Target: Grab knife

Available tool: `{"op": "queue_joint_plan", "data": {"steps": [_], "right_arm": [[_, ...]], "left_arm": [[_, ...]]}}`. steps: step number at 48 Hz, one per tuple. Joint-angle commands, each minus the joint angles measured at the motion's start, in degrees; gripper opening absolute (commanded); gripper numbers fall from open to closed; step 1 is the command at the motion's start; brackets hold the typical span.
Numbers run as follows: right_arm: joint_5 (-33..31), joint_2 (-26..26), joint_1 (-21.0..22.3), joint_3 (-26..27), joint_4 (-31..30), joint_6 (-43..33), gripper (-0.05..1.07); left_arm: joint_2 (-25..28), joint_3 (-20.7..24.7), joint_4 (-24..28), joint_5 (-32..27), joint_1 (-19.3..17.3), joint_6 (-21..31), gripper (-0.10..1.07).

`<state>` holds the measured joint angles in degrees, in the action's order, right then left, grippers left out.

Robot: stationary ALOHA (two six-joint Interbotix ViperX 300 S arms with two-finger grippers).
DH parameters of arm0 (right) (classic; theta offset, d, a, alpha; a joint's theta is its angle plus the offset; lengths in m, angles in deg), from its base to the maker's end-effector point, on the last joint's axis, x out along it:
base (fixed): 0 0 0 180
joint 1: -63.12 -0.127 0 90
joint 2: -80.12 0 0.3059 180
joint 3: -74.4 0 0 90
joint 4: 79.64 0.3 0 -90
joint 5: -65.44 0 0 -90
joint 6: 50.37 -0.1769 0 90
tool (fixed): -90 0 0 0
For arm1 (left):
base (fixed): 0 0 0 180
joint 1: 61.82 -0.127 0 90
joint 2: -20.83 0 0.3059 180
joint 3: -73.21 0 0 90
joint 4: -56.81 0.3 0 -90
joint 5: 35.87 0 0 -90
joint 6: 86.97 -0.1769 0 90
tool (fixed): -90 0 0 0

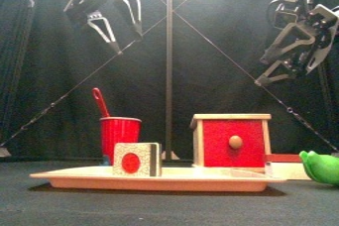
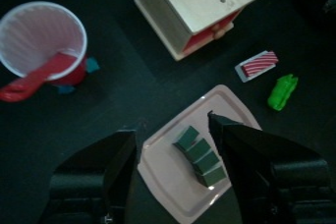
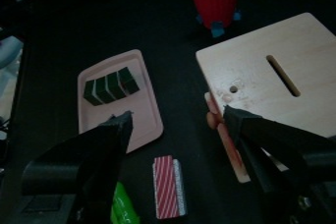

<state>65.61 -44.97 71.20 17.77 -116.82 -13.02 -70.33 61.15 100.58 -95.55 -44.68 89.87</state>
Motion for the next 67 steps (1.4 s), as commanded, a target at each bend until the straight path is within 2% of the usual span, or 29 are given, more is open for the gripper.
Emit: {"op": "queue_joint_plan", "data": {"steps": [1,7,18,25,30,35,40,44,50,56,61,67], "right_arm": [[0.26,0.18,0.09,1.32,0.0,-0.09,1.02],[0.26,0.18,0.18,1.23,0.09,-0.18,1.02],[0.26,0.18,0.26,1.05,0.0,-0.18,1.02],[0.26,0.18,0.35,1.05,0.0,-0.09,1.02],[0.26,0.18,0.35,1.05,0.09,-0.35,1.02],[0.26,0.18,0.35,1.05,0.0,0.0,1.02],[0.26,0.18,0.35,1.05,0.0,0.09,1.02],[0.26,0.26,0.62,0.88,0.0,0.18,1.02],[0.26,0.26,1.41,1.14,0.09,-0.09,1.02],[0.26,0.26,2.2,1.05,0.97,-0.7,1.02],[0.26,0.26,2.2,0.7,2.99,-0.62,1.02],[0.26,0.26,2.2,0.18,3.87,-0.62,1.02]], "left_arm": [[-1.93,2.37,0.44,-2.64,-1.41,-4.31,0.89],[-2.72,3.08,-1.14,-6.5,-3.43,-7.73,0.89],[-2.9,4.13,-2.81,-14.5,-5.98,-5.1,0.89],[-3.69,4.31,-2.99,-14.59,-8.96,-1.23,0.89],[-5.01,4.48,-7.03,-14.15,-11.43,-2.29,0.89],[-6.86,4.39,-11.78,-13.45,-12.92,-5.89,0.89],[-7.73,3.69,-10.9,-13.1,-13.97,-6.86,0.89],[-8.0,2.64,-9.32,-11.78,-14.68,-6.94,0.89],[-8.0,0.35,-11.07,-8.35,-15.64,-7.38,0.89],[-8.88,-3.43,-15.29,-1.05,-18.28,-7.38,0.89],[-10.63,-7.56,-18.02,8.53,-20.21,-7.29,0.89],[-13.45,-12.22,-19.16,15.82,-22.5,-7.12,0.89]]}}
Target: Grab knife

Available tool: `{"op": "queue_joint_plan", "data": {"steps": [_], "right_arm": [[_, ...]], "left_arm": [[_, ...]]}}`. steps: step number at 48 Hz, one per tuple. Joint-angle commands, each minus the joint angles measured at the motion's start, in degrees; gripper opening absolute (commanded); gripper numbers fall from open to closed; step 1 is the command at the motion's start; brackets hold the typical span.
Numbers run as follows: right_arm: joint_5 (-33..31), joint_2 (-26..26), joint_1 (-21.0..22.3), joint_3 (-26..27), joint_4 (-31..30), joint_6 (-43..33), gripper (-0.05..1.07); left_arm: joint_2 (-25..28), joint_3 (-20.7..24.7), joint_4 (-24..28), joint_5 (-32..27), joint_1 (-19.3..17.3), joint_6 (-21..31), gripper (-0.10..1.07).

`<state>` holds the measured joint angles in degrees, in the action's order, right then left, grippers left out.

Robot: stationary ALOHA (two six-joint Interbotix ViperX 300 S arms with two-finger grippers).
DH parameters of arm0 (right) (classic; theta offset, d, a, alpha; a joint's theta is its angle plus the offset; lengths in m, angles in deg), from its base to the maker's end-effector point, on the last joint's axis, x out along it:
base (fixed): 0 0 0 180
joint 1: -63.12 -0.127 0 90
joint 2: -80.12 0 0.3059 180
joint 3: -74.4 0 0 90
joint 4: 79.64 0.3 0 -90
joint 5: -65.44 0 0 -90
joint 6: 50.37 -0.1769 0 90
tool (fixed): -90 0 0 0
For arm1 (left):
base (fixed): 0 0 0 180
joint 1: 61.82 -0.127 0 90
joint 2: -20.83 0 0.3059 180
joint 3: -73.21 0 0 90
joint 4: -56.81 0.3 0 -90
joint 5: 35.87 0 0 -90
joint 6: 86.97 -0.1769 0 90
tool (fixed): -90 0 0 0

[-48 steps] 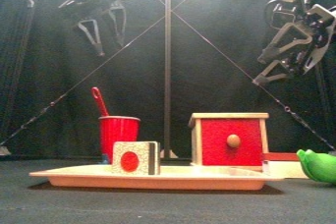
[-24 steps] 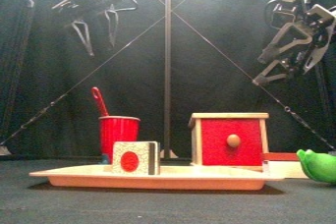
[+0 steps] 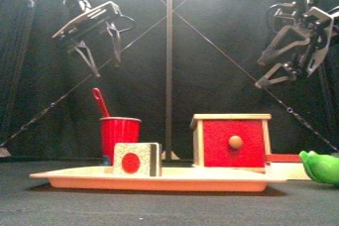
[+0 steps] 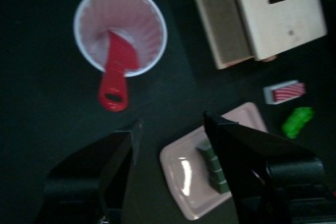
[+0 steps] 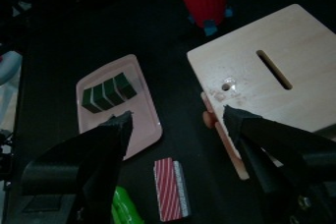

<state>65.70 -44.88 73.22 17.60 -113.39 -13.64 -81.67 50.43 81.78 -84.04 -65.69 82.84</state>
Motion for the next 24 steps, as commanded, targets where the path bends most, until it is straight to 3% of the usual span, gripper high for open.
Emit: {"op": "queue_joint_plan", "data": {"steps": [1,12,24], "right_arm": [[0.18,0.18,0.26,0.35,0.53,0.0,1.02],[0.18,0.18,0.26,0.26,0.7,0.0,1.02],[0.18,0.18,0.35,0.35,0.62,0.0,1.02]], "left_arm": [[-2.99,-2.46,-0.26,4.83,-2.11,-0.09,0.89],[-10.2,-8.26,1.32,4.92,-5.1,0.79,0.89],[-11.78,-11.87,-1.93,7.65,-5.89,5.89,0.89]]}}
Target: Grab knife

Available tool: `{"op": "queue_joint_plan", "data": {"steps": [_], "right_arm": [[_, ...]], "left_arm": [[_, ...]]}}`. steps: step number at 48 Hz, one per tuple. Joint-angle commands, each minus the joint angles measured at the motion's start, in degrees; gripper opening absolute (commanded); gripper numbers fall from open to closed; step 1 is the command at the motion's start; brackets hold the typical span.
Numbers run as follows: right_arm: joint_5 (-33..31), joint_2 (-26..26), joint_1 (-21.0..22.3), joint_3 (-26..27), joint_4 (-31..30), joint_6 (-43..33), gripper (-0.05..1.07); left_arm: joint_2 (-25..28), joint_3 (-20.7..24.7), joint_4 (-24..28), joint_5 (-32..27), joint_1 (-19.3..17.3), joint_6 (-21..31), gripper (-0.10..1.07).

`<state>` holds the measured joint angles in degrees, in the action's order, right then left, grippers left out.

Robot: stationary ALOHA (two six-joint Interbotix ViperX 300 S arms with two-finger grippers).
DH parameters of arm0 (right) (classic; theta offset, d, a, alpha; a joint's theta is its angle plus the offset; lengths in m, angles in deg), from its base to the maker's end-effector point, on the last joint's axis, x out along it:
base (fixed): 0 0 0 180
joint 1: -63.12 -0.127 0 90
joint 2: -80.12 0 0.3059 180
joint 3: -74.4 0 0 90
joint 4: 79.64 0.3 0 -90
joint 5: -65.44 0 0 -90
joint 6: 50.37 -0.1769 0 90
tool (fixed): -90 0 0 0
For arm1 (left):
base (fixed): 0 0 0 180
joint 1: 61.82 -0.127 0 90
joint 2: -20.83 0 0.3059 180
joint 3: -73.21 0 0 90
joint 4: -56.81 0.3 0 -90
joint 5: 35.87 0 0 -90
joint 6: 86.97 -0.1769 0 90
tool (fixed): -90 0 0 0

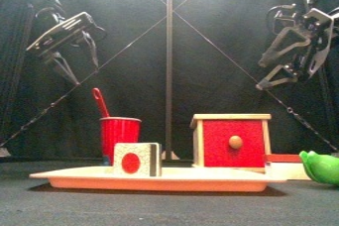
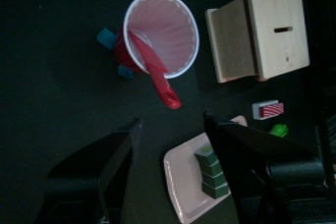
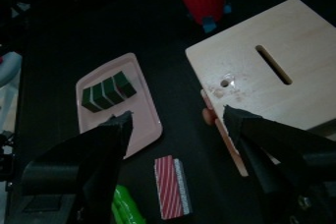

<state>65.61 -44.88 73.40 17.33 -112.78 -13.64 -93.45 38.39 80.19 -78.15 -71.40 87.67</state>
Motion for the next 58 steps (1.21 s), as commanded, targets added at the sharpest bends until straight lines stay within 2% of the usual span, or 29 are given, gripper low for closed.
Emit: {"op": "queue_joint_plan", "data": {"steps": [1,9,21,33,40,58], "right_arm": [[0.26,0.18,0.18,0.7,0.0,0.0,1.02],[0.26,0.26,0.44,0.62,0.09,0.0,1.02],[0.26,0.26,0.53,0.7,-0.09,0.0,1.02],[0.26,0.26,0.53,0.79,0.09,0.0,1.02],[0.26,0.26,0.53,0.79,-0.18,0.18,1.02],[0.26,0.26,0.53,0.79,-1.14,0.7,1.02]], "left_arm": [[0.18,0.0,-0.62,2.46,-0.18,1.49,0.89],[0.26,-1.58,-4.13,9.14,-2.9,4.04,0.89],[0.26,-4.75,-12.39,15.91,-8.17,3.87,0.89],[0.35,-8.26,-25.31,22.94,-11.87,3.87,0.89],[0.35,-8.44,-29.88,24.35,-13.54,3.78,0.89],[1.23,-8.17,-34.72,23.2,-15.64,3.6,0.88]]}}
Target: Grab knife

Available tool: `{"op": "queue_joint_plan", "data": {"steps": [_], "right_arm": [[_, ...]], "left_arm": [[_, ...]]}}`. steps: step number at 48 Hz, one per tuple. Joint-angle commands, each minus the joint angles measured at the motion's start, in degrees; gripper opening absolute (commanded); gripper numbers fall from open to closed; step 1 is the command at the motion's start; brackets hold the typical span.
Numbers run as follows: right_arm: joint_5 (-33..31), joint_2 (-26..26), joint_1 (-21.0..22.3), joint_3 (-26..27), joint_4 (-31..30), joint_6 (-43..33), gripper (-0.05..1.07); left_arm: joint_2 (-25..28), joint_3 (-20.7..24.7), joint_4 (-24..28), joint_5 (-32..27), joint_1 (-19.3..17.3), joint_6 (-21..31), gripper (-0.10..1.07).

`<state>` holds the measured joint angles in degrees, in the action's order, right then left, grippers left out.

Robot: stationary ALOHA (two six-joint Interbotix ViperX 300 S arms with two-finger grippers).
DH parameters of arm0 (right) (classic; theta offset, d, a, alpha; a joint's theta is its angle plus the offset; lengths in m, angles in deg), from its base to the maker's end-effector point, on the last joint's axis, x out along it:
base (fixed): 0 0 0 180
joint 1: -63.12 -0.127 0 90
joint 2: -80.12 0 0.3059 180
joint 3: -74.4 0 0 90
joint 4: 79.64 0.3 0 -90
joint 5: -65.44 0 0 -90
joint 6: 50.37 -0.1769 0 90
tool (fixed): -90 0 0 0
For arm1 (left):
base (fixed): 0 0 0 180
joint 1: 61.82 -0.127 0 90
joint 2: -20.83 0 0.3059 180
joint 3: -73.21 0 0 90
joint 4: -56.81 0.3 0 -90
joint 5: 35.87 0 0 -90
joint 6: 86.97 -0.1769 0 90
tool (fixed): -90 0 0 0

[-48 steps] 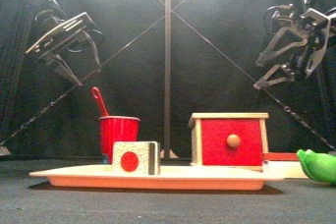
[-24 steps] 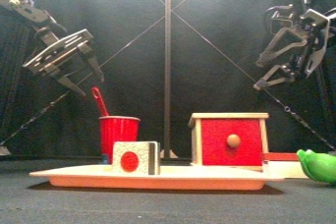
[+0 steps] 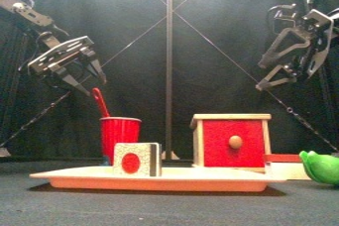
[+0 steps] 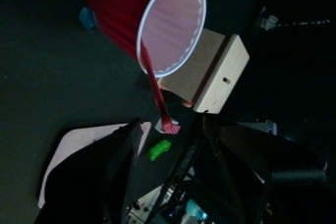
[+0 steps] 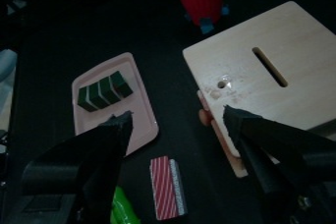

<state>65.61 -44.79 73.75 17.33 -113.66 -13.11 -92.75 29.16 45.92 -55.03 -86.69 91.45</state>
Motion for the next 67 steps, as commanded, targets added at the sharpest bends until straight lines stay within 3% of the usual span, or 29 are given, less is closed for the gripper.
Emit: {"op": "queue_joint_plan", "data": {"steps": [1,22,40,67], "right_arm": [[0.26,0.18,0.18,0.79,-0.44,0.18,1.02],[0.26,0.0,0.88,0.88,-1.23,0.09,1.02],[0.26,0.0,0.97,0.79,-1.23,0.09,1.02],[0.26,0.09,0.88,0.88,-1.23,0.18,1.02]], "left_arm": [[0.62,1.14,-0.53,0.18,-0.35,-0.26,0.88],[3.69,2.02,-1.41,1.41,-0.09,-0.35,0.87],[6.06,3.96,-1.41,1.41,-0.18,-0.35,0.67],[6.24,3.78,-1.67,0.79,0.0,-0.35,0.59]]}}
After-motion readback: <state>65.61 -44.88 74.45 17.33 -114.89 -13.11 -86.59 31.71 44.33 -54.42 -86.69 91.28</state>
